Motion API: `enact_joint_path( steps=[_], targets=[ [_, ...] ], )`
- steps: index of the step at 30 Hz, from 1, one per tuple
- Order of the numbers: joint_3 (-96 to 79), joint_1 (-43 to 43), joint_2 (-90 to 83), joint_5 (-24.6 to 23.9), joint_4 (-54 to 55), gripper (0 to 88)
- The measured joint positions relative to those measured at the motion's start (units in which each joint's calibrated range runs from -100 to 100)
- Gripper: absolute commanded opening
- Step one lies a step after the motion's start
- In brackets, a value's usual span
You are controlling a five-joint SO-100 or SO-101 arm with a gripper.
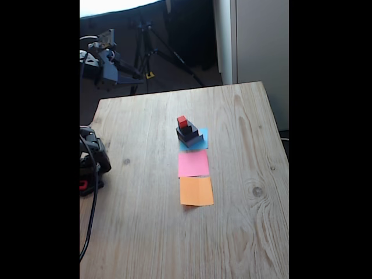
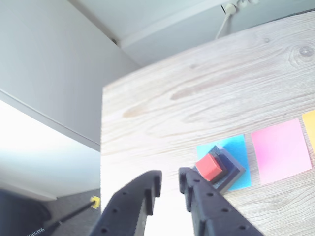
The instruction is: Tower of hanoi
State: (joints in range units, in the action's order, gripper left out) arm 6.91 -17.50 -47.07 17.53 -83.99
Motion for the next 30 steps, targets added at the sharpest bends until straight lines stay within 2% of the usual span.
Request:
enact_joint_path(
  steps=[6, 10, 13, 18, 25, 30],
  targets=[
    [0.96, 1.76, -4.7, -23.61, 1.36, 0.2],
    [-6.17, 2.68, -13.77, -39.93, 4.88, 0.2],
    [-13.47, 1.96, -20.86, -47.92, 6.16, 0.2],
    [-22.16, 1.76, -27.02, -52.78, 5.52, 0.2],
    [-40.07, 4.54, -35.66, -52.6, 8.17, 0.3],
    [-51.37, 7.54, -41.56, -50.0, 9.13, 0.4]
  ],
)
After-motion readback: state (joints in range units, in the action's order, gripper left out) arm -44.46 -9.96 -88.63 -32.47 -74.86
